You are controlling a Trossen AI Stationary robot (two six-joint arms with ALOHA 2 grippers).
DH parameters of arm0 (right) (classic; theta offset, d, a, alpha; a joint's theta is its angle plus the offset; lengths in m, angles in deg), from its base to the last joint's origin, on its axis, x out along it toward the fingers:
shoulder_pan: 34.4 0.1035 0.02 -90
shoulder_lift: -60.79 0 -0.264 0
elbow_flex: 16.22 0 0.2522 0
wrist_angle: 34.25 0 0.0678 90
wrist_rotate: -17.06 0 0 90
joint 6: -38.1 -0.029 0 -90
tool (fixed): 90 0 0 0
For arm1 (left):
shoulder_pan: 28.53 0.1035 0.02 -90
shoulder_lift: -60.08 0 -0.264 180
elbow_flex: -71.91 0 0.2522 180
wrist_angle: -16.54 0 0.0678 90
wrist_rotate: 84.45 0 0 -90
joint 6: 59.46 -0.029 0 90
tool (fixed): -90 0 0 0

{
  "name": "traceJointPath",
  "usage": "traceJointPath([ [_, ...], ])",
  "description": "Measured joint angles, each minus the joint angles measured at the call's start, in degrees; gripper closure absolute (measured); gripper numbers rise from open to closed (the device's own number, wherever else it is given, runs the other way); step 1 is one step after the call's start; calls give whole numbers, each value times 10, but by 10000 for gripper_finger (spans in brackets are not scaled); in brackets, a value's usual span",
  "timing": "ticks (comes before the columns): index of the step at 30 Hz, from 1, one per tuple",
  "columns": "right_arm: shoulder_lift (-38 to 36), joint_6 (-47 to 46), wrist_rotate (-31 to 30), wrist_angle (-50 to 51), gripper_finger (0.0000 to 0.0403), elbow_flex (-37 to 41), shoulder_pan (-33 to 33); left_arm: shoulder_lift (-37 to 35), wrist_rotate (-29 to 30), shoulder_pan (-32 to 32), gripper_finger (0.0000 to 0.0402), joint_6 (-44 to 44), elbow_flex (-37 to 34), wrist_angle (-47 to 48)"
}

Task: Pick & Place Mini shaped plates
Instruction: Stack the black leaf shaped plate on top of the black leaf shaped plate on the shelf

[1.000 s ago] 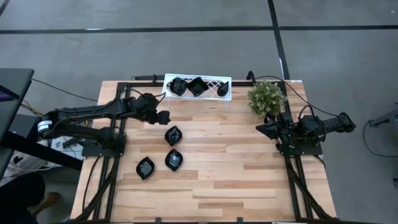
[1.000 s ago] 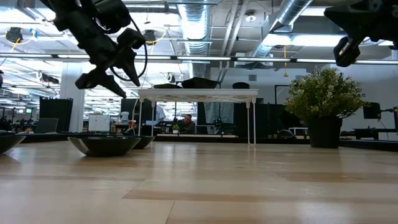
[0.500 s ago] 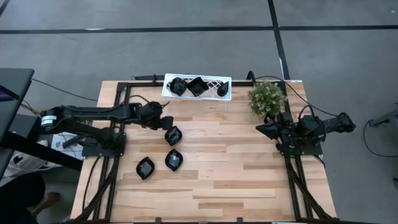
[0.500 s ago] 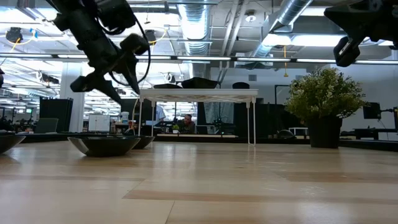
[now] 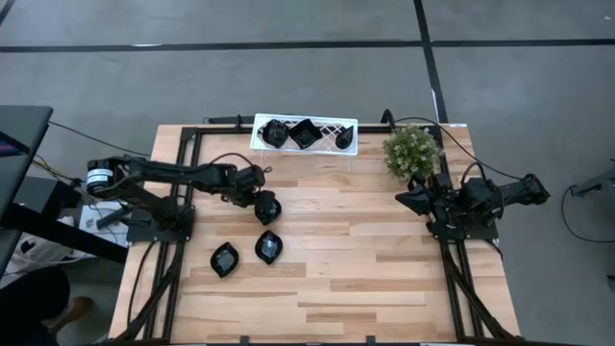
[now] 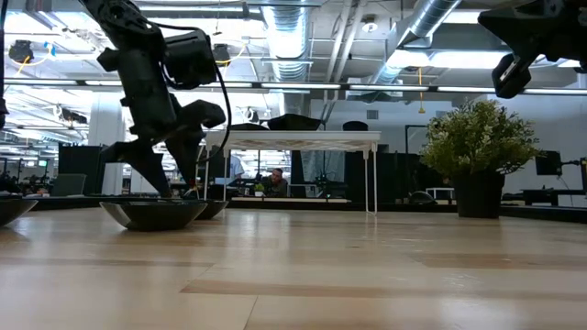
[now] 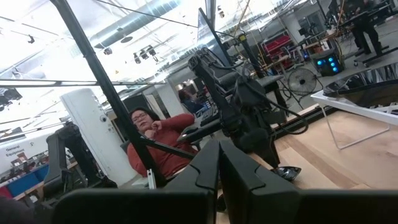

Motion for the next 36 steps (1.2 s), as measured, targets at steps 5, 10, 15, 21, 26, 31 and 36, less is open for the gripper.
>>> traceJointPath([
  [5,0,0,0,0,396,0,0,0,27,0,192,0,0,0],
  [10,0,1,0,0,396,0,0,8,51,0,192,0,0,0],
  [15,0,1,0,0,396,0,0,28,57,0,192,0,0,-1],
  [21,0,1,0,1,396,0,0,31,73,0,192,0,0,-4],
  [26,0,1,0,1,396,0,0,31,76,0,192,0,0,-10],
  [31,0,1,0,1,396,0,0,31,76,0,192,0,0,-17],
  [36,0,1,0,1,396,0,0,31,76,-4,192,0,0,-27],
])
